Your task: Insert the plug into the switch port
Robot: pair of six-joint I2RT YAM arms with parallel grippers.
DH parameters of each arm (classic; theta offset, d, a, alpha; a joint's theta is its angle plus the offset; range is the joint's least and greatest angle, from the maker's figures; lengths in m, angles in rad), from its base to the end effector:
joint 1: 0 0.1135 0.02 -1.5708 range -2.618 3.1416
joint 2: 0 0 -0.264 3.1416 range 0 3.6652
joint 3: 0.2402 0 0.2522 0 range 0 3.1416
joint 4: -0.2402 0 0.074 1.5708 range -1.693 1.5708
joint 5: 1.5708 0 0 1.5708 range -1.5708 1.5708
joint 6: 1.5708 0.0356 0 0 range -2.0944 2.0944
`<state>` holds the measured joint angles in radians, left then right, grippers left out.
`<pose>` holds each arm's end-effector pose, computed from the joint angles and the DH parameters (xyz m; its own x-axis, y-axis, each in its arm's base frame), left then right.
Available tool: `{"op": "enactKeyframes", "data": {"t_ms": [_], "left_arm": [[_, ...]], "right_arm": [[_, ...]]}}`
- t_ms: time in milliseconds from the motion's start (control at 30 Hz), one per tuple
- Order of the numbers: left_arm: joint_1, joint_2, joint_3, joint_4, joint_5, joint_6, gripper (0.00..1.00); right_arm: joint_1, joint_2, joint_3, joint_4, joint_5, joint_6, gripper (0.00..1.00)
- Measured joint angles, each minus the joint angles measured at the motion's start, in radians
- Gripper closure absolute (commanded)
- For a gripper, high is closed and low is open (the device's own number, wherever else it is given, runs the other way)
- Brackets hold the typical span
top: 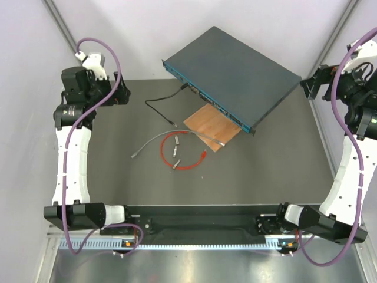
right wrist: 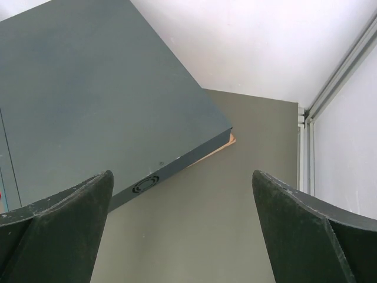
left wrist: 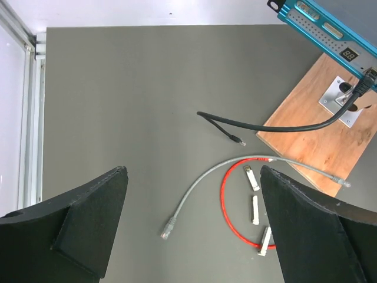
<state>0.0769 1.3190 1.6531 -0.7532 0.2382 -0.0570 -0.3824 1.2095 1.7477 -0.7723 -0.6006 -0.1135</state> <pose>0.2650 0.0120 0.4620 -0.4131 -0.0873 -0.9065 0.1169 0.9821 -0.1479 0.1994 -0.0585 0.5136 -0.1909 -0.0239 -0.9813 -0.2252 0.9741 0.0201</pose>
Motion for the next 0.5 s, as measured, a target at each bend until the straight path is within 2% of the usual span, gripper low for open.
{"op": "enactKeyframes", "data": {"t_ms": [100, 267, 400, 500], "left_arm": [[0.001, -0.03, -0.064, 0.04, 0.018, 0.015, 0.01], [0.001, -0.135, -0.266, 0.071, 0.129, 0.114, 0.02], [-0.022, -0.209, -0.425, 0.066, 0.228, 0.221, 0.12], [-0.129, -0.192, -0.502, 0.037, 0.246, 0.325, 0.26]], "right_arm": [[0.0, 0.0, 0.0, -0.008, -0.009, -0.01, 0.0], [0.0, -0.009, -0.027, -0.031, -0.013, -0.042, 0.0], [0.0, -0.013, -0.047, -0.063, -0.011, -0.07, 0.0], [0.0, -0.018, -0.065, -0.084, -0.01, -0.084, 0.0]]}}
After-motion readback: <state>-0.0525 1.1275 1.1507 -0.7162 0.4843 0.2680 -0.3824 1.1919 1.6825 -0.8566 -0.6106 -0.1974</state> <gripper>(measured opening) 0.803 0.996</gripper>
